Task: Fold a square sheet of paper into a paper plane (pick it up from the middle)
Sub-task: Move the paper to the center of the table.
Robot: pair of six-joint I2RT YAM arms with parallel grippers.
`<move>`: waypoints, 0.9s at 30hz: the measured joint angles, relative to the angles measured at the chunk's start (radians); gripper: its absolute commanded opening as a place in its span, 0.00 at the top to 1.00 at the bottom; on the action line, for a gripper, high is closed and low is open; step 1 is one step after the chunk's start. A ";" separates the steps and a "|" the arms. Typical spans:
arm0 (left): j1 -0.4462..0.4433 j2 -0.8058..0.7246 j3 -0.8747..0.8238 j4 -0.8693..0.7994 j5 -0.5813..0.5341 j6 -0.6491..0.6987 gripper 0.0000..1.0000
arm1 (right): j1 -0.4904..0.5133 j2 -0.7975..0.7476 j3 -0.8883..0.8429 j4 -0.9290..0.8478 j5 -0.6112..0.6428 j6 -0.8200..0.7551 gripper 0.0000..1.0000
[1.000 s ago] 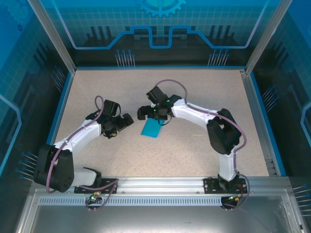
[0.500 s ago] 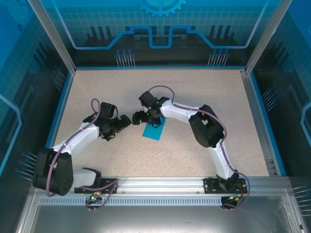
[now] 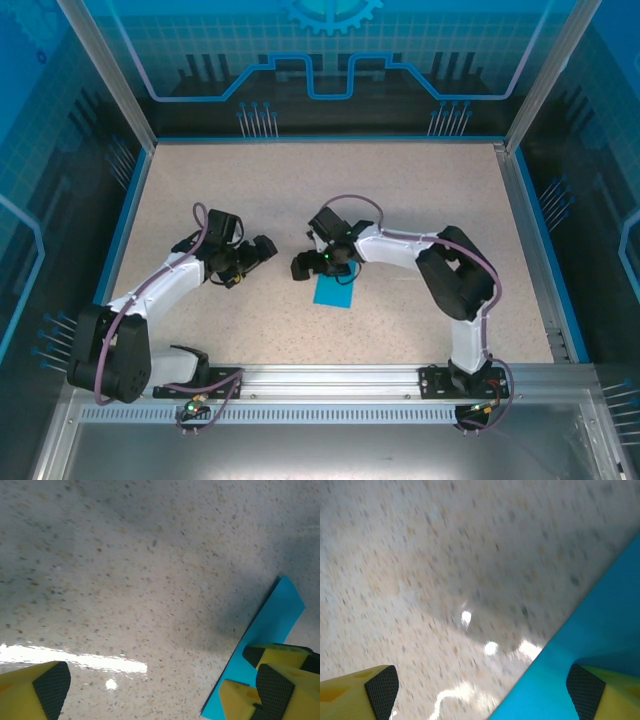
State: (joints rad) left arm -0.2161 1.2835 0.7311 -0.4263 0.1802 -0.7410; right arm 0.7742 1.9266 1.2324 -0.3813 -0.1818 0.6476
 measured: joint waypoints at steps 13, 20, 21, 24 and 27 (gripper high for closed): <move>-0.210 0.084 0.002 0.223 0.205 0.000 0.38 | -0.012 -0.439 -0.419 0.167 0.104 0.242 0.10; -0.299 0.291 0.109 0.335 0.303 -0.036 0.51 | -0.064 -0.552 -0.494 0.089 0.127 0.338 0.14; -0.311 0.319 0.135 0.346 0.310 -0.039 0.52 | -0.068 -0.563 -0.503 0.080 0.127 0.348 0.15; -0.329 0.393 0.198 0.370 0.325 -0.047 0.55 | -0.077 -0.582 -0.526 0.067 0.122 0.370 0.19; -0.331 0.453 0.238 0.384 0.333 -0.047 0.56 | -0.086 -0.585 -0.550 0.066 0.109 0.393 0.23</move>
State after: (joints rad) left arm -0.5472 1.7363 0.9688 -0.0422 0.5137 -0.7883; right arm 0.6880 1.3418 0.6823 -0.3149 -0.0731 1.0401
